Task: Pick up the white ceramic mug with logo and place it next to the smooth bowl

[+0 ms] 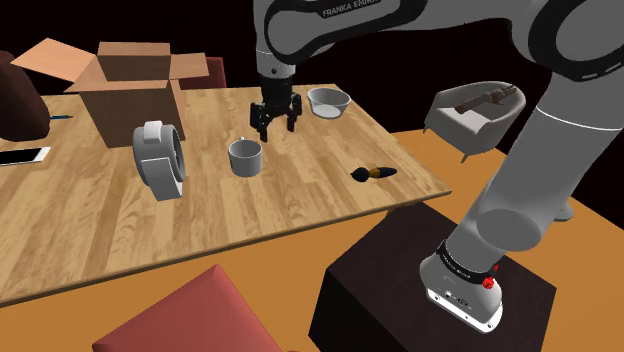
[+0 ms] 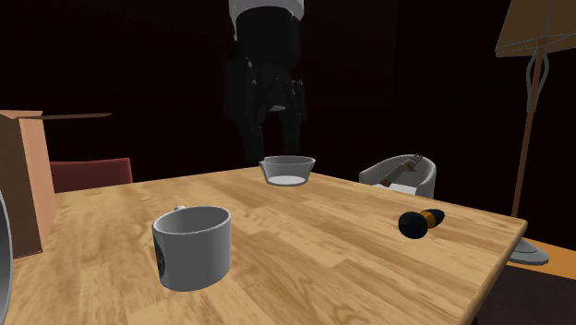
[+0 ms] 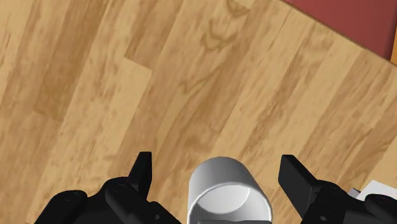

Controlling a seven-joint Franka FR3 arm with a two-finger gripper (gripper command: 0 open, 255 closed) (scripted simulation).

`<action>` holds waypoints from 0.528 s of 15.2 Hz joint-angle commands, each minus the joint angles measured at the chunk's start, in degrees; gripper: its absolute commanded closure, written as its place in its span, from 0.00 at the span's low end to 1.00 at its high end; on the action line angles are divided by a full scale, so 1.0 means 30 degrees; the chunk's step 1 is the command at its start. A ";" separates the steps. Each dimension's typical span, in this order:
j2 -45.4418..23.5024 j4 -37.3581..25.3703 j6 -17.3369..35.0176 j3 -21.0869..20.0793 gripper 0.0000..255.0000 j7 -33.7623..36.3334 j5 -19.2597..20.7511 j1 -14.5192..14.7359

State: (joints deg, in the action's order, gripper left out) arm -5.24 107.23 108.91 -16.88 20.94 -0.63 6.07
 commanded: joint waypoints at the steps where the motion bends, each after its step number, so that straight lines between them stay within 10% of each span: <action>1: -0.1652 -0.1547 -0.0092 -0.0130 0.00 0.0691 0.0683 0.0301; 8: -0.7619 -0.7834 -0.1156 0.0011 0.00 0.2609 0.2850 0.2033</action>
State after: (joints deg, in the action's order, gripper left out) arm -25.41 86.84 106.18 -16.95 27.88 7.01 11.19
